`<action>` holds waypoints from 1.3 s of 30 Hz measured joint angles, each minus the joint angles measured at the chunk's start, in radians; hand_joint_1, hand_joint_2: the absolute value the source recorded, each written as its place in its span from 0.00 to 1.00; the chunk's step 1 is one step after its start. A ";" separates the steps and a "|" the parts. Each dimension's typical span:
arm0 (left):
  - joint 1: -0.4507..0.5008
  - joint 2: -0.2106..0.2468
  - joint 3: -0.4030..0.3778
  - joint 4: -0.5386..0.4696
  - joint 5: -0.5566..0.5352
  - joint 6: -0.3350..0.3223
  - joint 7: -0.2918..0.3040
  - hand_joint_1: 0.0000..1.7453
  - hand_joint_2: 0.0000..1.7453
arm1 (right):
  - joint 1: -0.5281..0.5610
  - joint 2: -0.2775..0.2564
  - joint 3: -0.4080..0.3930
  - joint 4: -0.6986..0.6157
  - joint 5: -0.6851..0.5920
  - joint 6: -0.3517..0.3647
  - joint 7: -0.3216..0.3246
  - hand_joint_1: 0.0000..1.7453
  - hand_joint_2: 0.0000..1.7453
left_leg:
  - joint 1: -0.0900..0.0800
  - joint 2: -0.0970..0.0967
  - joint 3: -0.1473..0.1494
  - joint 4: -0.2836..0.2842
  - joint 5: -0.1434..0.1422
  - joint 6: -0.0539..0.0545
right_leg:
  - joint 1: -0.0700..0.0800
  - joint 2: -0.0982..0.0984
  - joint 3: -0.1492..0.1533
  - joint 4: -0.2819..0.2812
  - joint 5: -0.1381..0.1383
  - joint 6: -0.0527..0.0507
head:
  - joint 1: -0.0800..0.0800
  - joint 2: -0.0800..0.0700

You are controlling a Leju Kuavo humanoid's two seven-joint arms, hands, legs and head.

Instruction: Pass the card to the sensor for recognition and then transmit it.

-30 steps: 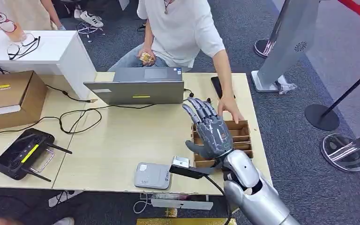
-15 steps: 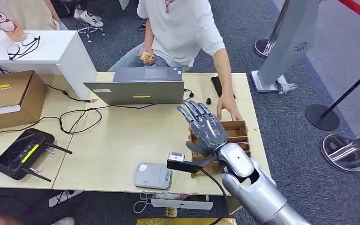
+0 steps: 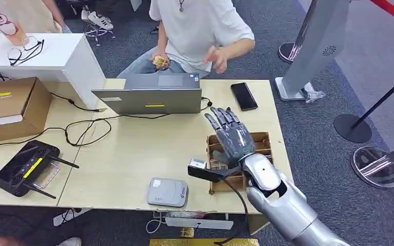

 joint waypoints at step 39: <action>0.001 0.000 0.000 0.000 -0.001 0.001 0.000 0.00 0.00 | 0.033 -0.092 -0.024 -0.072 0.017 0.080 0.013 0.15 1.00 | 0.000 0.000 0.000 0.000 0.000 0.000 | 0.000 0.000 0.000 0.000 0.000 0.000 | 0.000 0.000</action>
